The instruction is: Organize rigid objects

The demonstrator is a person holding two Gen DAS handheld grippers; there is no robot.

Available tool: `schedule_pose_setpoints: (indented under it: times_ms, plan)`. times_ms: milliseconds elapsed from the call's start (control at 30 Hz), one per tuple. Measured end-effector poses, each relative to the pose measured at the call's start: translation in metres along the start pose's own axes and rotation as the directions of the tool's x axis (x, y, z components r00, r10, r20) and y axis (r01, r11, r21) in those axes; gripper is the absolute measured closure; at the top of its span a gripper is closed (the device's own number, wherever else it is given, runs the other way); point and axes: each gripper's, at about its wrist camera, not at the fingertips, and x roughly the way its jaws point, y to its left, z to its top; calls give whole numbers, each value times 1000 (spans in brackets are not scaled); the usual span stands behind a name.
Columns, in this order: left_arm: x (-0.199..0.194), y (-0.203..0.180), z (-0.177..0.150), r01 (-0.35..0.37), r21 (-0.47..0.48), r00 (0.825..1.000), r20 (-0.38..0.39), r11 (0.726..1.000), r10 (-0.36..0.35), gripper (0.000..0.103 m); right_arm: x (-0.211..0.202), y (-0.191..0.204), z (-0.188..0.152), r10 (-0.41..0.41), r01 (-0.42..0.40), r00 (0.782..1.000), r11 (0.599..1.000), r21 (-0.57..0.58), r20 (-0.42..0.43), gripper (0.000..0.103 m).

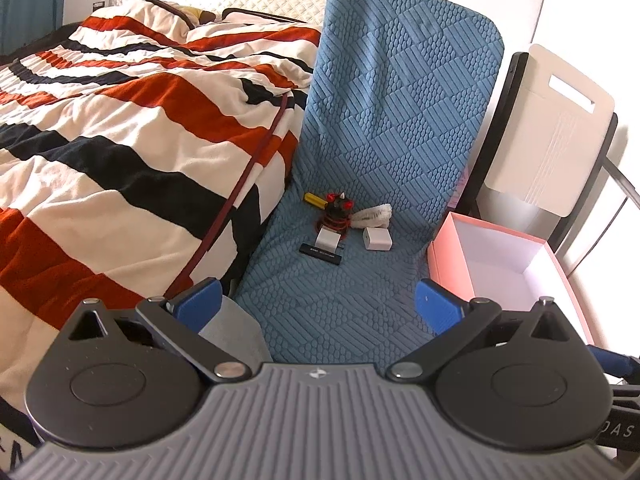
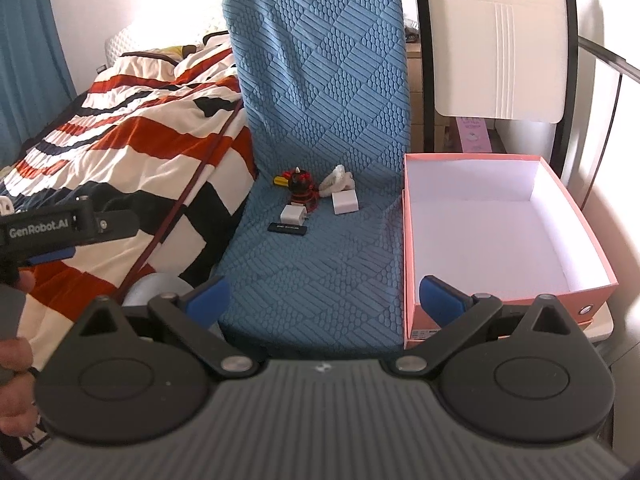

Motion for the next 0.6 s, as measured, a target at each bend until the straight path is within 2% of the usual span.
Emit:
schedule_pose_setpoints:
  times_ms: [333,600]
  plan:
    - [0,-4,6,13,16,1000,-7,1000,-13,0,-6,-4,-1,12,-13,1000,1000,15,27,0]
    - [-2,-11,4,23,65,999,21,998,-25,0,-7,-3,-1,-19,17,998,999,37,52,0]
